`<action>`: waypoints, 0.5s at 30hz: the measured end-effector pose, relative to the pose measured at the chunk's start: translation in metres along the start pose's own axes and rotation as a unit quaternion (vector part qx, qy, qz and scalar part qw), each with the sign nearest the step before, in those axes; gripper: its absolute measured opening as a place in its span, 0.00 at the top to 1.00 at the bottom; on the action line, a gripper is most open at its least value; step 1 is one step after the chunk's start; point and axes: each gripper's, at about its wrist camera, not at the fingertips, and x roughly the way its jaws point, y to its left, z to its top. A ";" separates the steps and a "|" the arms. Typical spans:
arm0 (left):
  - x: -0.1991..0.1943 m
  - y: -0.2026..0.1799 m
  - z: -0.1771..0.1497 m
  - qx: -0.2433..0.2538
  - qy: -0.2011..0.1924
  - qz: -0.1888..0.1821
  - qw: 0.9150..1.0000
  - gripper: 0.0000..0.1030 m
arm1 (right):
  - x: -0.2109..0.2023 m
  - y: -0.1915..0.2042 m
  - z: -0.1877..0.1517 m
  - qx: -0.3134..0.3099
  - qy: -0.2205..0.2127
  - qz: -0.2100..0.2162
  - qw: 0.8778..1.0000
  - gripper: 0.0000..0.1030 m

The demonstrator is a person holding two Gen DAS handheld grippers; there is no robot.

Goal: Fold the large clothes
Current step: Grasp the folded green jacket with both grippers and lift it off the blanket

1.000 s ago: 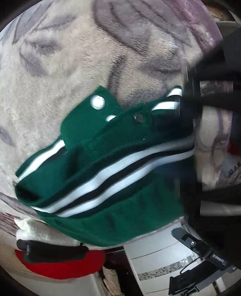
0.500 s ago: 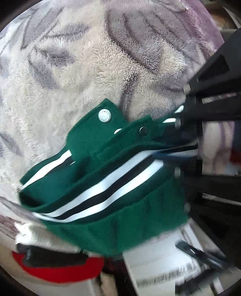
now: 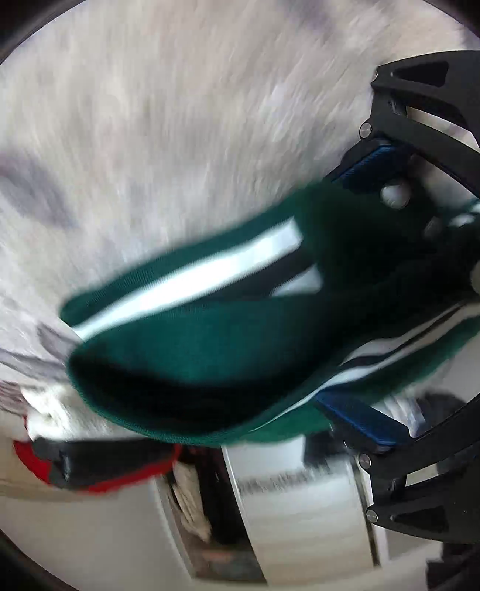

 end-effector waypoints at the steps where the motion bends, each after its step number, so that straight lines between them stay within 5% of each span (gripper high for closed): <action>1: 0.003 -0.001 0.001 0.005 0.000 -0.007 1.000 0.19 | 0.012 0.004 0.006 0.002 0.015 0.031 0.999 0.00; 4: 0.013 0.006 0.005 -0.005 0.002 -0.039 0.999 0.17 | 0.043 0.013 0.010 -0.010 0.051 0.032 0.998 0.00; 8: 0.012 0.003 0.005 0.009 -0.028 -0.051 0.998 0.19 | 0.057 0.013 0.019 0.016 0.040 0.051 0.998 0.00; 12: -0.004 -0.006 -0.002 0.022 -0.069 -0.049 0.996 0.52 | 0.054 0.022 0.012 0.013 0.020 0.033 0.999 0.39; 15: -0.020 -0.010 -0.002 0.015 -0.082 -0.063 0.994 0.60 | 0.049 0.032 0.007 0.011 0.001 0.025 1.000 0.48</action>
